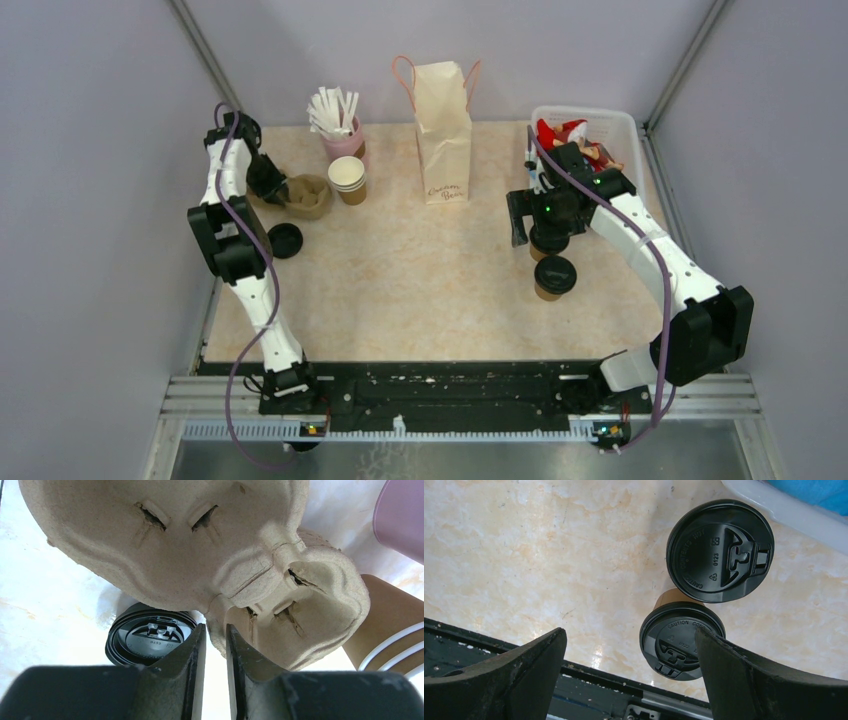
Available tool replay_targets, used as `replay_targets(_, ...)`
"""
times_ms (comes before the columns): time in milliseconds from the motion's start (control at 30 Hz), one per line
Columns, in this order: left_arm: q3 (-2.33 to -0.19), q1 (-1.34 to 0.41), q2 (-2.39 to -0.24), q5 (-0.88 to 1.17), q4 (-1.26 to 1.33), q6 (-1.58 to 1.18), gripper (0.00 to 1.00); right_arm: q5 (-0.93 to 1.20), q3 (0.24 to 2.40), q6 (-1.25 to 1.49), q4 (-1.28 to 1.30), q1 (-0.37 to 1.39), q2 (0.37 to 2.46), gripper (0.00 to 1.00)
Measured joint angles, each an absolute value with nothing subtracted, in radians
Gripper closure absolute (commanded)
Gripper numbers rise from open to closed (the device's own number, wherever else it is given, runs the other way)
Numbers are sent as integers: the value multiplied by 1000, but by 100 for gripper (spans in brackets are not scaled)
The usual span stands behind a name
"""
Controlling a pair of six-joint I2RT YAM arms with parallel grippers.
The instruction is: Pack the takeout coffee
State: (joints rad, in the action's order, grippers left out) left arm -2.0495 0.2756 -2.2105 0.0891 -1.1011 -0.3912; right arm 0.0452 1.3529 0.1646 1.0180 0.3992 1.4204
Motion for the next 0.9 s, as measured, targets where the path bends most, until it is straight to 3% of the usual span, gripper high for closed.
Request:
replay_targets(600,-2068,276,-2210,89,-1107,-390,73,45,1353,164,1018,399,1420,1)
replay_targets(900,-2068,276,-2210,89,-1107,-390,80,45,1353,164,1018,399,1420,1)
